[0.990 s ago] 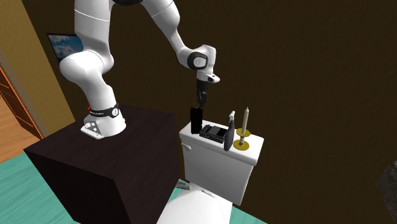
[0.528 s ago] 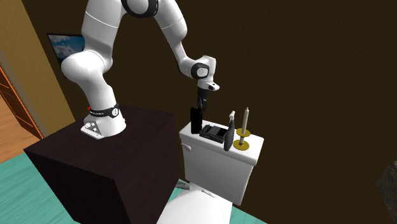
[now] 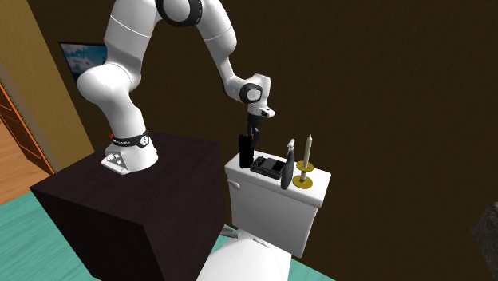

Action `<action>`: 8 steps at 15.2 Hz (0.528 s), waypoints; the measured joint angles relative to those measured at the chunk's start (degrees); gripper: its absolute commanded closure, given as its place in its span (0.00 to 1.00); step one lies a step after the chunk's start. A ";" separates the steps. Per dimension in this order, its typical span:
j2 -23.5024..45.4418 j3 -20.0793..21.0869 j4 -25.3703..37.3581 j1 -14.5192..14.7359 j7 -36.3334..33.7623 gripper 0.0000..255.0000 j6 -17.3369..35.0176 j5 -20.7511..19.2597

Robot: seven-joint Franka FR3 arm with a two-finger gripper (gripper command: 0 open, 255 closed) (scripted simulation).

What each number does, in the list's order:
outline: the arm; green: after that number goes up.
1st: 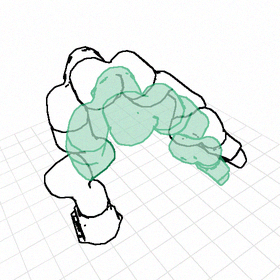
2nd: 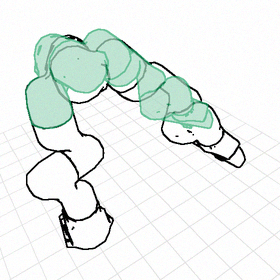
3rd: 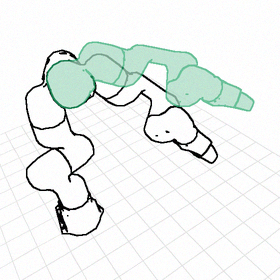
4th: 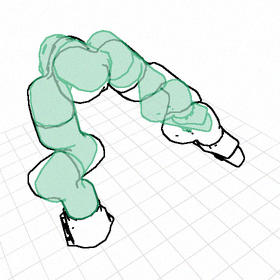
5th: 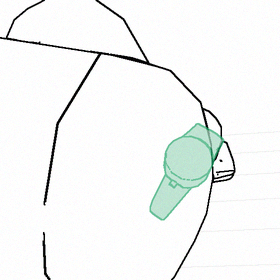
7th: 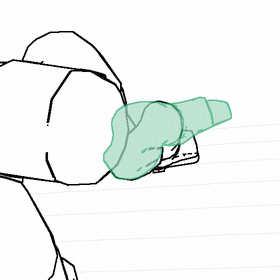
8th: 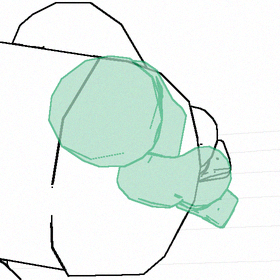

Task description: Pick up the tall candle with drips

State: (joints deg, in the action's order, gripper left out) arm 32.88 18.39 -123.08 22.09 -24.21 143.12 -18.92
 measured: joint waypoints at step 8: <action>-0.25 0.12 -0.04 -0.08 0.09 1.00 -0.26 0.15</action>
State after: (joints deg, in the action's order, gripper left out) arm 32.62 18.51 -123.12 22.01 -24.12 142.86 -18.78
